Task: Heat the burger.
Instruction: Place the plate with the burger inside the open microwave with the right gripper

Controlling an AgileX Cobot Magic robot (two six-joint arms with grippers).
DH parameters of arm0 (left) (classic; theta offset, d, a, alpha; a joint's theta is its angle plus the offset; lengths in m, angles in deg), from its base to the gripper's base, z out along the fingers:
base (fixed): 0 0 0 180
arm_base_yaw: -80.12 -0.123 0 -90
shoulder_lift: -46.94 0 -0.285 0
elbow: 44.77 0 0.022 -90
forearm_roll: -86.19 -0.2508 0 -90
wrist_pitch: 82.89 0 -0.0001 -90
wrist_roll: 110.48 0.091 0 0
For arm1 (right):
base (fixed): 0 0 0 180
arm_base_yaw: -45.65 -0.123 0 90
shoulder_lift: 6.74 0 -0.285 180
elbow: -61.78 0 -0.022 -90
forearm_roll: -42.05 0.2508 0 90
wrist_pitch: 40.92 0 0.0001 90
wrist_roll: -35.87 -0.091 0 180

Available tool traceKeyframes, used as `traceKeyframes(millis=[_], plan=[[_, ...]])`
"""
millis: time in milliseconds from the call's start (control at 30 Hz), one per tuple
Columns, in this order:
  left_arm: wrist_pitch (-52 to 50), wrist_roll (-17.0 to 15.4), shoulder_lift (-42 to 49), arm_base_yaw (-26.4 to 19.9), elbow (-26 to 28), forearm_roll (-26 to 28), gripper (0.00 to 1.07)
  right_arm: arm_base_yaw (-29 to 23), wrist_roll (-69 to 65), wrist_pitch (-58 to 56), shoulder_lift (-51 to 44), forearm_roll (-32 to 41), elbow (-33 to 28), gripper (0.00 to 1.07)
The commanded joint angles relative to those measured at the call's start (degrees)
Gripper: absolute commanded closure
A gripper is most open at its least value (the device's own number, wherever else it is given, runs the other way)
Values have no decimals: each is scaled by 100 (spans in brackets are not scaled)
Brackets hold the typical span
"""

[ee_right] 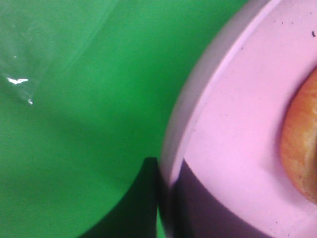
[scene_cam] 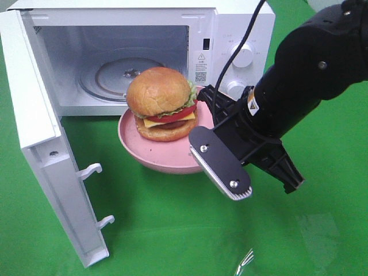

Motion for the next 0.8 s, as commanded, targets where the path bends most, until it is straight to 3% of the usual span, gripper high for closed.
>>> traceKeyframes(millis=[33, 800], plan=[[-34, 0, 69, 23, -11, 23, 8, -6, -57, 115, 46, 23, 235, 107], [-34, 0, 69, 23, -11, 23, 8, -74, -86, -160, 1003, 138, 1484, 107]])
